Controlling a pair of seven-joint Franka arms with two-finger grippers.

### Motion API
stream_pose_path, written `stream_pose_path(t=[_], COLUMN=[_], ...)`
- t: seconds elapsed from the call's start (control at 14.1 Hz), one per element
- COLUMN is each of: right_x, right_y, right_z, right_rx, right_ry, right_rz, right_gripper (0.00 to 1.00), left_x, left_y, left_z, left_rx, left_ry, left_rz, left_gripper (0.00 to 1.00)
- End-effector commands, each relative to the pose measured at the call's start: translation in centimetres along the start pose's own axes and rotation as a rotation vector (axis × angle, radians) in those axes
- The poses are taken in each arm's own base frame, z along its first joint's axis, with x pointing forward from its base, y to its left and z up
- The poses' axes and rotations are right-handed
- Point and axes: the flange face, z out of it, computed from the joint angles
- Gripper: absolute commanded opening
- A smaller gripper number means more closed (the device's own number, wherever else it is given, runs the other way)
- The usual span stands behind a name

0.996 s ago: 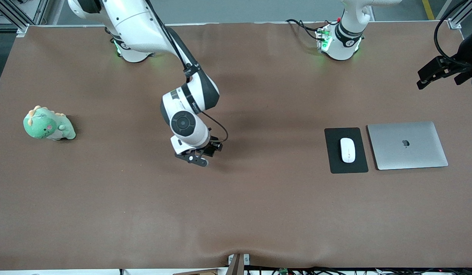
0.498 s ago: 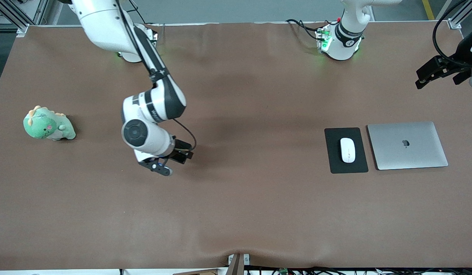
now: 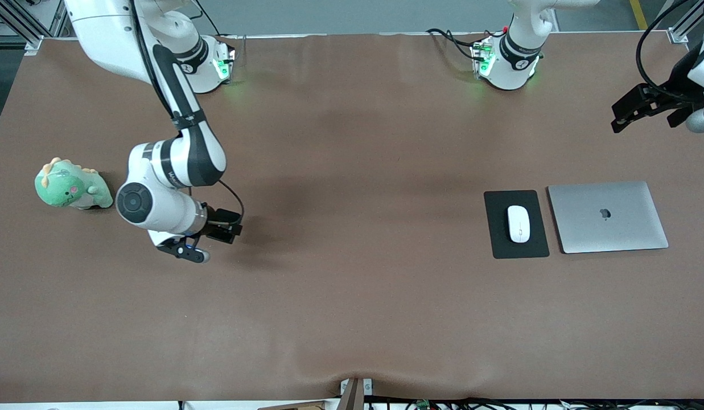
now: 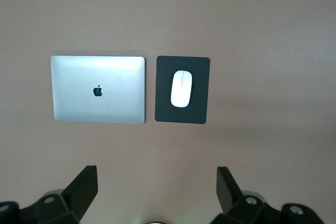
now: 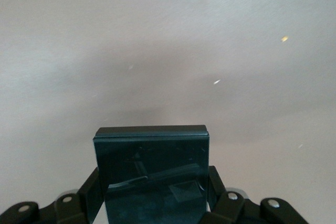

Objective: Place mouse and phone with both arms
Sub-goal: 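Carry the phone with the right gripper toward the green plush toy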

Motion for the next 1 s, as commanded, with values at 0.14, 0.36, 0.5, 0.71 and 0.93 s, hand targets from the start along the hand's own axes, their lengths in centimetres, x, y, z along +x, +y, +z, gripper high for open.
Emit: stream_pose_path(t=[0.14,0.36,0.5,0.71,0.93], right_x=[-1.0,-0.1,0.4,1.0,1.0], right_y=[5.8,9.7,12.6,17.7,21.9], right_z=[1.0,1.1,1.2,1.7,2.6], right_rx=[-0.013,-0.032,-0.046,-0.045,-0.036], right_ry=[0.048,0.04,0.035,0.018,-0.005], right_rz=[-0.095,-0.143,-0.181,-0.228,-0.249], right_gripper=[0.0,0.0,0.0,0.0,0.0], left_x=[0.3,0.0,0.0,0.1,0.2], left_y=[0.8,1.8,2.0,2.2,2.3], left_z=[0.6,0.4,0.6,0.8,1.0], left_rx=[0.001,0.0,0.001,0.003,0.002], left_ry=[-0.017,-0.016,-0.019,-0.023,-0.025], left_rz=[0.003,0.021,0.026,0.029,0.03], left_gripper=[1.0,1.0,1.0,1.0,1.0])
